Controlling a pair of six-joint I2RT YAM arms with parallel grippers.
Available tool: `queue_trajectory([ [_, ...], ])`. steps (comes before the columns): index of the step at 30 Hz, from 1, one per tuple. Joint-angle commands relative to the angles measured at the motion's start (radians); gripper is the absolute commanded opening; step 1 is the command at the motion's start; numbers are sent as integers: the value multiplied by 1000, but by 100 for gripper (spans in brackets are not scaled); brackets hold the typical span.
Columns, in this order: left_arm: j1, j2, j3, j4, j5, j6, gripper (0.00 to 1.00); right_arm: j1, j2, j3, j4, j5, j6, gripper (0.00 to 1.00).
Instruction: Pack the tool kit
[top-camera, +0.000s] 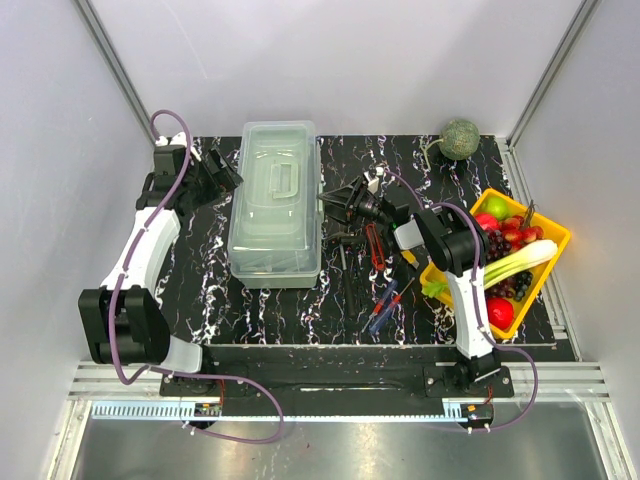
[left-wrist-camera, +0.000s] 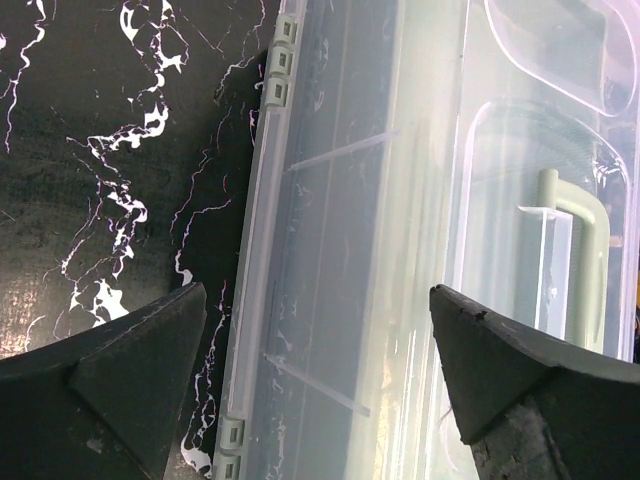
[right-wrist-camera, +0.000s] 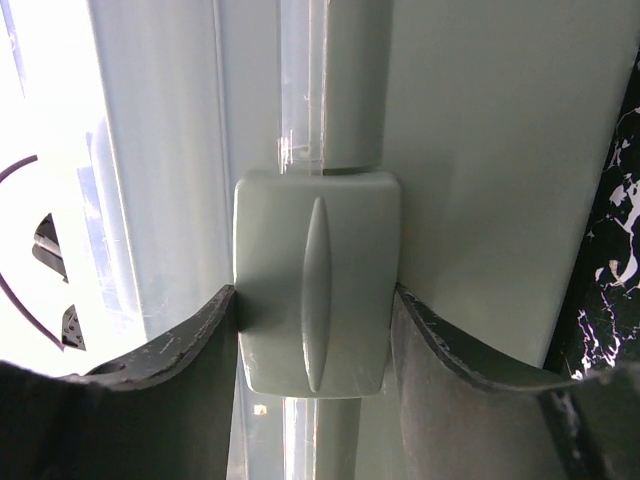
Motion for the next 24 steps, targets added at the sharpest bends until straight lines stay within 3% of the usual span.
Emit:
queue_trajectory([
  [1,-92,44,-14,-113,160,10,99,83,-70,45,238,-97,3,19],
  [5,-94,44,-11,-136,103,16,99,83,-162,-3,-13,-44,-154,14],
  [13,-97,49,-3,-167,19,16,99,83,-263,-6,-300,45,-260,2],
  [18,-98,49,0,-179,-16,16,99,83,-291,6,-437,86,-310,0],
  [21,-98,49,3,-189,-38,13,99,82,-303,-7,-436,104,-311,1],
  [24,-97,44,3,-193,-59,1,99,79,-300,-47,-298,106,-230,1],
])
